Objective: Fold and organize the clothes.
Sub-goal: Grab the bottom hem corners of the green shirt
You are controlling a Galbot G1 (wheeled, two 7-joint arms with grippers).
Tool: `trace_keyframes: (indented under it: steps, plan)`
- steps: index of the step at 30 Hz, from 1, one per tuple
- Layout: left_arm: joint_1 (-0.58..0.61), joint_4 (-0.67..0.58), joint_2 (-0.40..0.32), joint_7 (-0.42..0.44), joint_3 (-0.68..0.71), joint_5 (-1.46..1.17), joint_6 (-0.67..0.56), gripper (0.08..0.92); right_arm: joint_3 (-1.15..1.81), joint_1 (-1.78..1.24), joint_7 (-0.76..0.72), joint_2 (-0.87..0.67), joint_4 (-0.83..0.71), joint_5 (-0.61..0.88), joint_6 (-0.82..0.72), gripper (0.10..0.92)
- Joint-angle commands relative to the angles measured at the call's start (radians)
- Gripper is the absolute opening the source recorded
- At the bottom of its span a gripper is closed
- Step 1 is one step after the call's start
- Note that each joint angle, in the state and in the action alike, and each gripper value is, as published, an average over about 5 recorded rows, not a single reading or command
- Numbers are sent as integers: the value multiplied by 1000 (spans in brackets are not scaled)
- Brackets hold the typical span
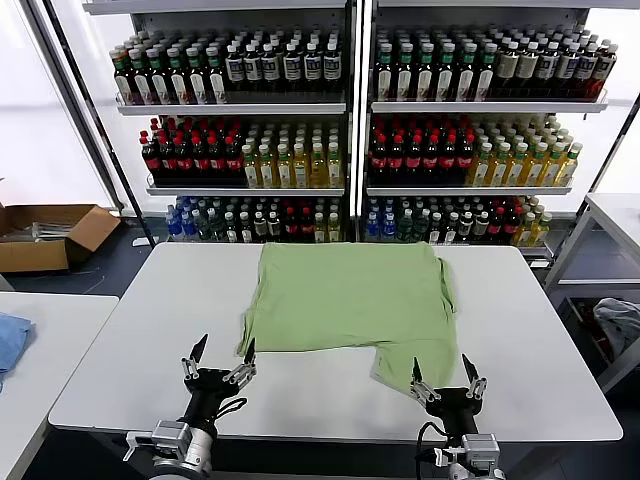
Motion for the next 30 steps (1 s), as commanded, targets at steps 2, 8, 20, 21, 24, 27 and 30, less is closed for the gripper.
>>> trace_keyframes:
  steps: [2,8,20,21,24,27,30]
  plan:
    - [-108,92,72,14,13,7,88,823,14,-1,44,-5,-6,118,-62,823]
    - [-168,159,112,16,43,-33,123,823,10,-3,89,46,-16,135,-103,823]
    - [-309,284,184,14,95,-125,173,823,-10,9,102,122,-23,74,-145,823]
    - [-314,291,186,14,100,-126,176,823,-12,13,103,128,-26,71,-150,823]
    - [-331,316,190,14,110,-136,183,823,-19,29,107,145,-37,63,-161,823]
    - [-342,340,194,14,116,-144,185,823,-24,46,111,157,-54,59,-166,823]
    - [-348,355,195,14,118,-150,185,823,-25,61,113,165,-70,57,-167,823]
